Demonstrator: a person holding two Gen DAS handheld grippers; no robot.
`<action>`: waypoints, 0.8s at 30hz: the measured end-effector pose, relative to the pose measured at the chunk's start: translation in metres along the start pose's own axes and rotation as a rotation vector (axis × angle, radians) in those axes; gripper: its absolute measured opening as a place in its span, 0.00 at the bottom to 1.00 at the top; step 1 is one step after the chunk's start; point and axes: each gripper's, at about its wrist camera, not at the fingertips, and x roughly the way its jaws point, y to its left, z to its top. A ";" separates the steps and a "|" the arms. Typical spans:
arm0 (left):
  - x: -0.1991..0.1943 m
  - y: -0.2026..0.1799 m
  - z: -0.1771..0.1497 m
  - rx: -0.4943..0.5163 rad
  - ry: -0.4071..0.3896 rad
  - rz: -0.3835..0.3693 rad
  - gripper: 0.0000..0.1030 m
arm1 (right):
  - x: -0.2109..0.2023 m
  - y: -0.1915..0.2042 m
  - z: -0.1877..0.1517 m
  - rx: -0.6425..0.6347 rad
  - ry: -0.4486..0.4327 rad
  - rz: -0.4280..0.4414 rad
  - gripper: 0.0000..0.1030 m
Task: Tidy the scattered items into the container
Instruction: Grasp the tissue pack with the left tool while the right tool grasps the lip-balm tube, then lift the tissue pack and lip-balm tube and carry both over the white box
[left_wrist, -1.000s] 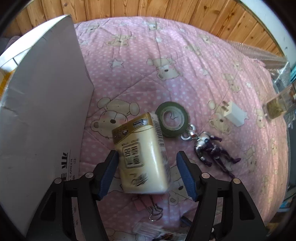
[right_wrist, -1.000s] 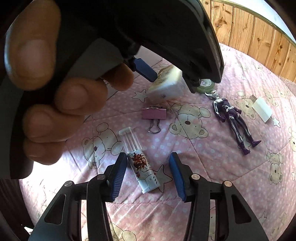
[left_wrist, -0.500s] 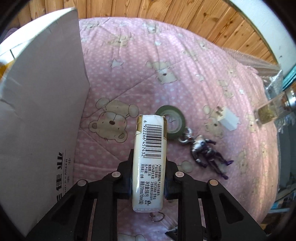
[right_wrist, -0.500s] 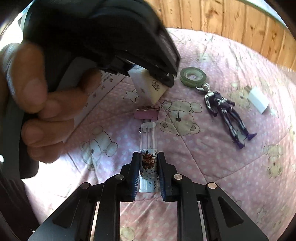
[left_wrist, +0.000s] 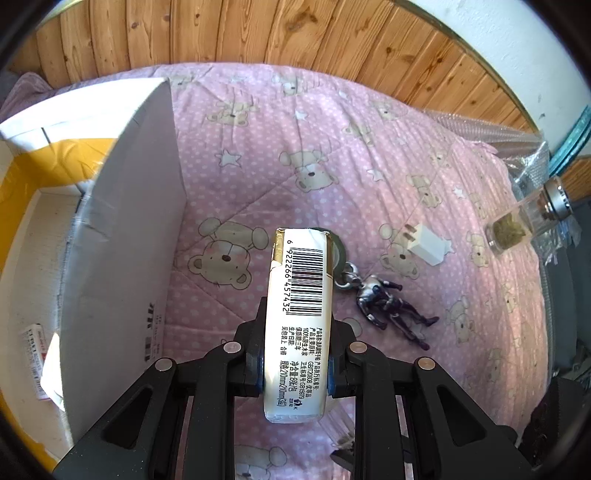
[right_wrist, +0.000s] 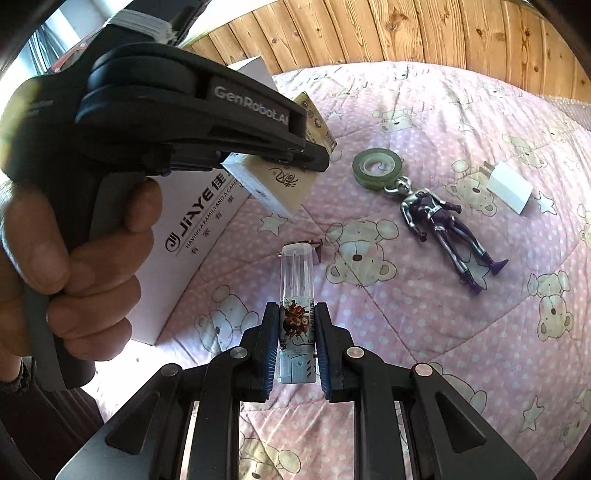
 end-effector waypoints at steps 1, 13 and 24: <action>-0.004 0.001 -0.001 -0.001 -0.005 -0.001 0.23 | 0.001 0.007 0.000 -0.001 -0.002 0.000 0.19; -0.047 0.009 -0.010 -0.005 -0.062 -0.048 0.23 | -0.017 0.024 0.000 -0.011 -0.033 0.002 0.19; -0.088 0.016 -0.025 -0.006 -0.117 -0.086 0.23 | -0.015 0.036 0.002 -0.046 -0.067 -0.023 0.19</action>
